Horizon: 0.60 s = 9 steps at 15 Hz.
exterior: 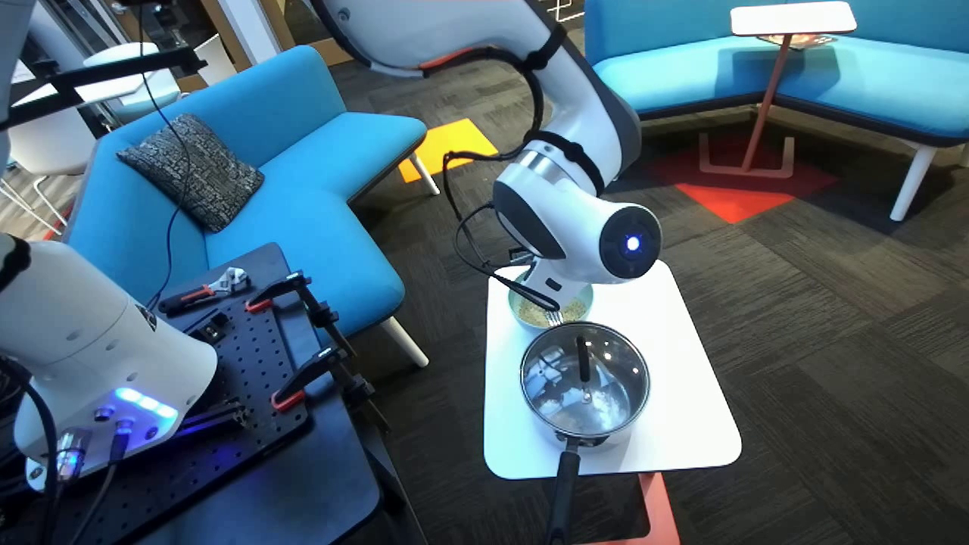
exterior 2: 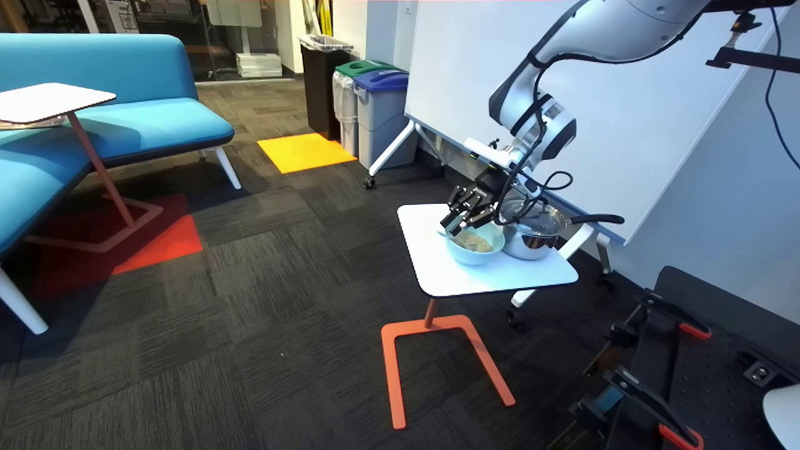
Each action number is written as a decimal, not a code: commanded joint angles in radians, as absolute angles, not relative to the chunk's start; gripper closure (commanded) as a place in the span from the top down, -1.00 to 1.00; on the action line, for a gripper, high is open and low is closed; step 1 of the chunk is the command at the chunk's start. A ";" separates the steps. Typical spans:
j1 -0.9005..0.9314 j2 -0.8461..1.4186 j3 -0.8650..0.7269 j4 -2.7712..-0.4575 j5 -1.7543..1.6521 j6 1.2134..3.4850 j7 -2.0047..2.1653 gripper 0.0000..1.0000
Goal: Put the spoon in the blue bowl
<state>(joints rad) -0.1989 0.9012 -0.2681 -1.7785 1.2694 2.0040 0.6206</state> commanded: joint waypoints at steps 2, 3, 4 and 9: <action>-0.191 0.854 -0.267 -1.815 1.225 2.044 0.662 0.55; -0.192 0.840 -0.268 -1.827 1.217 2.043 0.652 0.72; -0.192 0.819 -0.276 -1.840 1.188 2.026 0.657 0.85; -0.152 0.671 -0.338 -1.930 0.970 2.020 0.785 1.00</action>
